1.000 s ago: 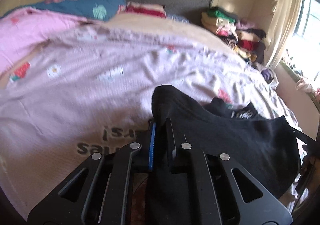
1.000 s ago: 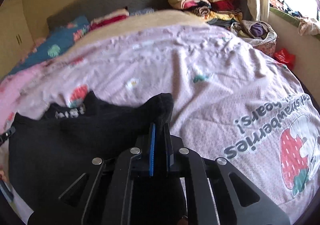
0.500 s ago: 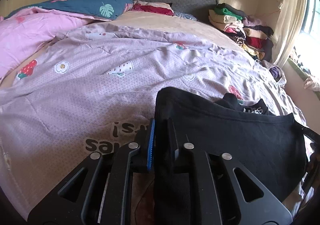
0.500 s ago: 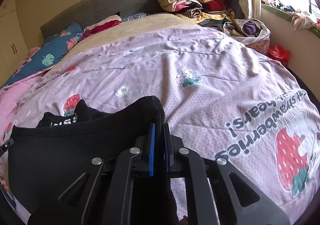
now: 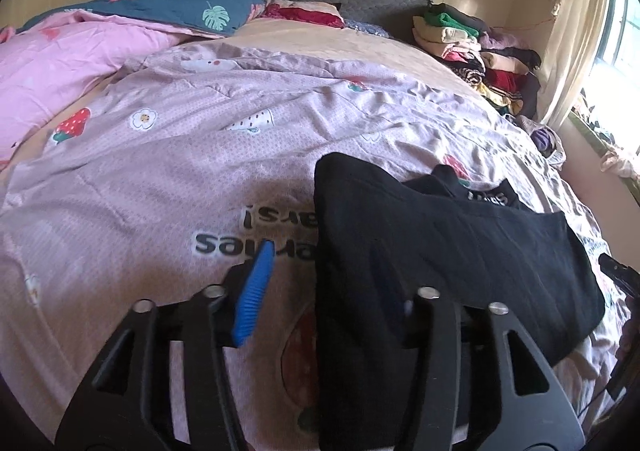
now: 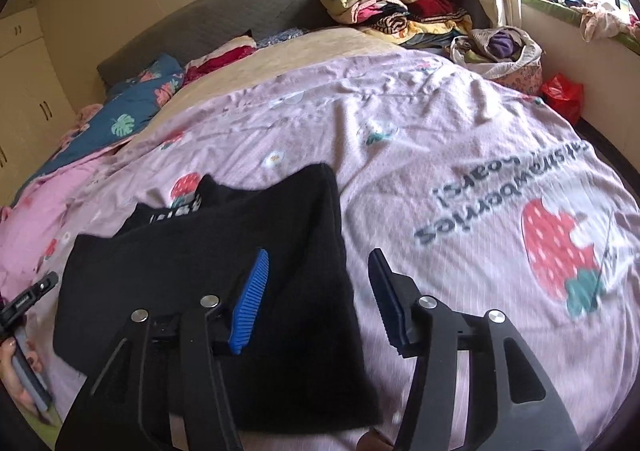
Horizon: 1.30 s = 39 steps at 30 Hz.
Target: Fold small clothes
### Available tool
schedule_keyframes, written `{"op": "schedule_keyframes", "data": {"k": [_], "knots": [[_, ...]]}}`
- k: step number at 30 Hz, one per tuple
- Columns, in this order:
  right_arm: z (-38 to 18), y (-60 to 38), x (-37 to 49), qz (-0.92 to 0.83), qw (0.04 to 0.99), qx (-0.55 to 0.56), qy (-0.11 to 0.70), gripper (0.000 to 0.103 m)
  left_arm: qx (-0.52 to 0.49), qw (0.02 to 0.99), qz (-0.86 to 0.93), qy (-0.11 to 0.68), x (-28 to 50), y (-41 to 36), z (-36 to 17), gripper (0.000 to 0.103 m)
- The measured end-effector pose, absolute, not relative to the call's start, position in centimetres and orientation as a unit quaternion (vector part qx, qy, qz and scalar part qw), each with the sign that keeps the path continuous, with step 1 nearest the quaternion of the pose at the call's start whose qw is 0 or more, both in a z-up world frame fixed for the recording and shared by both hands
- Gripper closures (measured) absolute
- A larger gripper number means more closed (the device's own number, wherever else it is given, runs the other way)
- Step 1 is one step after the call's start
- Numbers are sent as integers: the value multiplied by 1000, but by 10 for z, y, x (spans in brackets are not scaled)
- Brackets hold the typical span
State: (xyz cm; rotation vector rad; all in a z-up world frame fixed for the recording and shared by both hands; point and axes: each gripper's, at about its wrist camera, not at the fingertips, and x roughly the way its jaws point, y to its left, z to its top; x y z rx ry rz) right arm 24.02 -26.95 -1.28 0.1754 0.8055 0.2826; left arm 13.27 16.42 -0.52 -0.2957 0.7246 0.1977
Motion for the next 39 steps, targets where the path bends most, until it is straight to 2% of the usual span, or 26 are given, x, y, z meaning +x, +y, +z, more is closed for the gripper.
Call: {"op": "schedule_keyframes", "data": {"k": [3, 13, 16, 17, 18, 19, 20, 21, 23, 33, 37, 38, 39], "knots": [[-15, -272, 231, 136, 905, 86, 393, 50, -150, 918, 88, 356, 124, 163, -4, 45], [-32, -287, 209, 133, 892, 110, 417, 50, -178, 897, 62, 400, 106, 159, -26, 45], [-36, -292, 204, 135, 888, 118, 423, 53, -194, 891, 52, 407, 102, 160, -32, 47], [-37, -293, 203, 135, 887, 119, 424, 58, -195, 891, 48, 408, 100, 159, -33, 53], [-38, -293, 203, 137, 886, 120, 426, 62, -195, 890, 46, 409, 99, 157, -33, 65], [-39, -293, 203, 140, 884, 120, 429, 75, -194, 890, 43, 409, 98, 156, -32, 75], [-39, -293, 202, 141, 884, 118, 431, 88, -195, 890, 38, 410, 97, 154, -32, 93], [-39, -294, 201, 137, 885, 114, 430, 90, -195, 889, 35, 412, 96, 153, -32, 97], [-38, -296, 197, 137, 886, 115, 427, 94, -189, 890, 36, 414, 95, 150, -32, 98], [-44, -301, 190, 111, 884, 124, 436, 93, -175, 885, 40, 429, 84, 144, -36, 98], [-40, -300, 184, 108, 885, 120, 436, 85, -167, 885, 43, 432, 80, 142, -34, 98], [-39, -300, 182, 109, 885, 121, 437, 76, -164, 886, 43, 432, 79, 140, -34, 98], [-38, -301, 181, 111, 884, 125, 437, 71, -162, 886, 45, 432, 78, 140, -33, 98]]}}
